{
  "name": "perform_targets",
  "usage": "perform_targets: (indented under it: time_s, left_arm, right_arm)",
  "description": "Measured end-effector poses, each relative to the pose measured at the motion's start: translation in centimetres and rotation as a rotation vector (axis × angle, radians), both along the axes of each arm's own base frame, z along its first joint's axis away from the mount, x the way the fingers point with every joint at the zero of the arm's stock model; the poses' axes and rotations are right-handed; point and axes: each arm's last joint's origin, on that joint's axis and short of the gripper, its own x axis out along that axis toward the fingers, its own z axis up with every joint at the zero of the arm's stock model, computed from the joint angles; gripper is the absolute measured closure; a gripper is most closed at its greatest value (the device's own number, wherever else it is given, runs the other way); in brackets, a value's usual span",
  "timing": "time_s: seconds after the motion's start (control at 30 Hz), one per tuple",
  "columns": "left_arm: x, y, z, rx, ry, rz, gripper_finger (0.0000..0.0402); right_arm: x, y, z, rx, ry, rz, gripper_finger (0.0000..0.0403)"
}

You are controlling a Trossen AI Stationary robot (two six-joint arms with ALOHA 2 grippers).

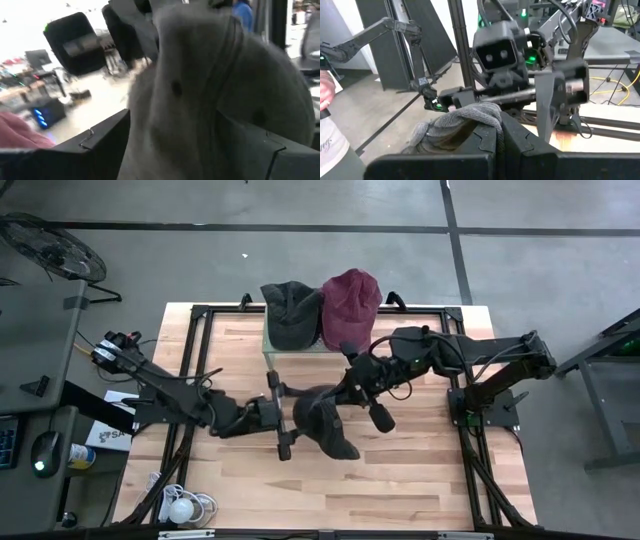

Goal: Pick & Place hat
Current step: Stack the black cap on the red caps on the shelf

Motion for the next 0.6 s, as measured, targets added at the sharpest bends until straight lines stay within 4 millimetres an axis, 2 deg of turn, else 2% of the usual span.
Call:
perform_targets:
  time_s: [0.13,0.3,0.6]
  left_arm:
    - [0.18,0.06,-0.65,-0.055,0.045,-0.039,0.0148]
    - [0.18,-0.01,-0.79,-0.080,0.052,-0.053,0.0214]
    - [0.16,-0.07,-0.81,-0.074,0.055,-0.060,0.0385]
  right_arm:
    - [0.00,0.00,0.00,0.000,0.000,0.000,0.0403]
    - [0.00,0.00,0.00,0.000,-0.001,0.000,0.0403]
    - [0.00,-0.01,0.00,0.000,-0.001,0.000,0.0403]
